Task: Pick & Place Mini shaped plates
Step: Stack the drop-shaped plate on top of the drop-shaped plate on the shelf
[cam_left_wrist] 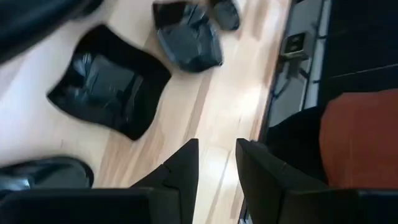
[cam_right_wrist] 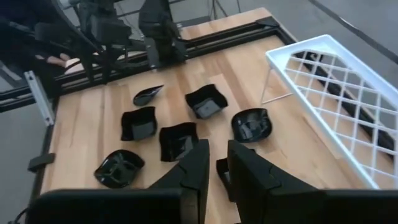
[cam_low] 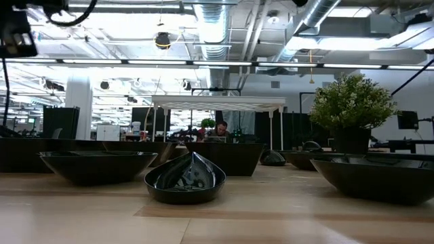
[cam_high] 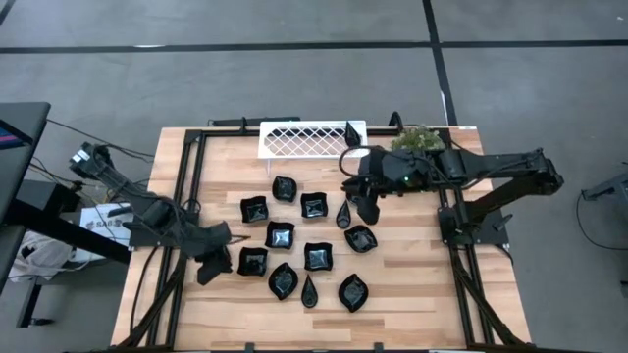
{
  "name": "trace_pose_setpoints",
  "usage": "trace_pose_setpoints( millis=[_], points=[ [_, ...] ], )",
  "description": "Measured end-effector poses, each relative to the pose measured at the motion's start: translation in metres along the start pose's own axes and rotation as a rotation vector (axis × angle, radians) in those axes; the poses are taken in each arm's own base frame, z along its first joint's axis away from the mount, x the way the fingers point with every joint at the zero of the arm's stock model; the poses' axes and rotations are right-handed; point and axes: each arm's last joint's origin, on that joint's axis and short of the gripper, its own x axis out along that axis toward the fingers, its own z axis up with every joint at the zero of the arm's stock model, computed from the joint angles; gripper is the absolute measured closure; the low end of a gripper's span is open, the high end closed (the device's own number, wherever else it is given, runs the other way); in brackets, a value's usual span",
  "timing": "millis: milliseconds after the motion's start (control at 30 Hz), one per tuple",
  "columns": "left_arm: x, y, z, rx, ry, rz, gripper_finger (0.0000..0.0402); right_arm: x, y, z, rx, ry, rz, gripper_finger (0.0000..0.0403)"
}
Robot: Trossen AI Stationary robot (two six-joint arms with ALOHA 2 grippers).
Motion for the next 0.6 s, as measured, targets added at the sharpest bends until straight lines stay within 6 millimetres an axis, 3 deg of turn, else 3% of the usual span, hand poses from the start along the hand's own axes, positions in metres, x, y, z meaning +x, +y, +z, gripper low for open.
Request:
trace_pose_setpoints(
  millis=[300, 600],
  points=[
    [0.026, 0.009, 0.003, -0.122, 0.004, 0.201, 0.0294, -0.007, 0.030, -0.017, 0.023, 0.017, 0.014, 0.0349],
    [0.026, 0.003, 0.001, -0.218, 0.081, 0.118, 0.0294, -0.016, 0.058, -0.031, 0.038, 0.029, 0.056, 0.0349]
  ],
)
